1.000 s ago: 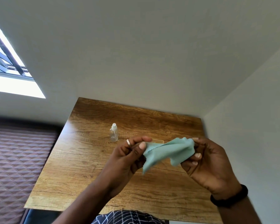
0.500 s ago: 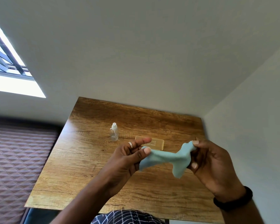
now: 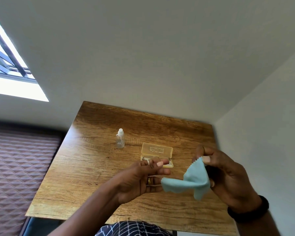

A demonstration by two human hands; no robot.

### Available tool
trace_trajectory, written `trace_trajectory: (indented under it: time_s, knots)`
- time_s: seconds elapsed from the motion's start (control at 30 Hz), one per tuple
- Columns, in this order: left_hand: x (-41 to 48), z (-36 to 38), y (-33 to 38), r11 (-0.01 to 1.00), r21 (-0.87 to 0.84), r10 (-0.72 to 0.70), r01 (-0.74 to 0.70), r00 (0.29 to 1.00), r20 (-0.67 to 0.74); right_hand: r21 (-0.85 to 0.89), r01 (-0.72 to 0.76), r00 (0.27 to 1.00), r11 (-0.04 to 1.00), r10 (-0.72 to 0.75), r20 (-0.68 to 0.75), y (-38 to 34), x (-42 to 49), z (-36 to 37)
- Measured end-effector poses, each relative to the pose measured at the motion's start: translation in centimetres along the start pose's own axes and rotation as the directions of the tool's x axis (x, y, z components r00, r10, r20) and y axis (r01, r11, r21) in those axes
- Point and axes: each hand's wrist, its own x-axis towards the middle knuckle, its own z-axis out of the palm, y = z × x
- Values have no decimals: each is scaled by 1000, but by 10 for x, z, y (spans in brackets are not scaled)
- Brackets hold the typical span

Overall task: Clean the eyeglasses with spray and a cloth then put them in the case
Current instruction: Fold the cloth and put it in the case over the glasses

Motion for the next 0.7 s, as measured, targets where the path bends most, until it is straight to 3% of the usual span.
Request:
trace_trajectory:
  time_s: [0.23,0.37,0.5,0.6,0.7]
  knots:
    - [5,0,-15,999,12,43,-43,999,1,41,15,998,999,-17,67,1,-5,0]
    - [5,9,-19,929,342,169,-143,984,-49,56,-4,997,998,-1,84,2,-7,-2]
    - [5,19,-18,906,400,150,-138,989,1,136,-20,996,991,9,84,2,-9,-4]
    - [6,25,-22,813,534,230,-230,971,69,215,-25,995,976,5,96,1,-9,-5]
    - [4,30,-23,806,524,265,-275,959,97,239,-20,995,971,-4,97,0,-11,-5]
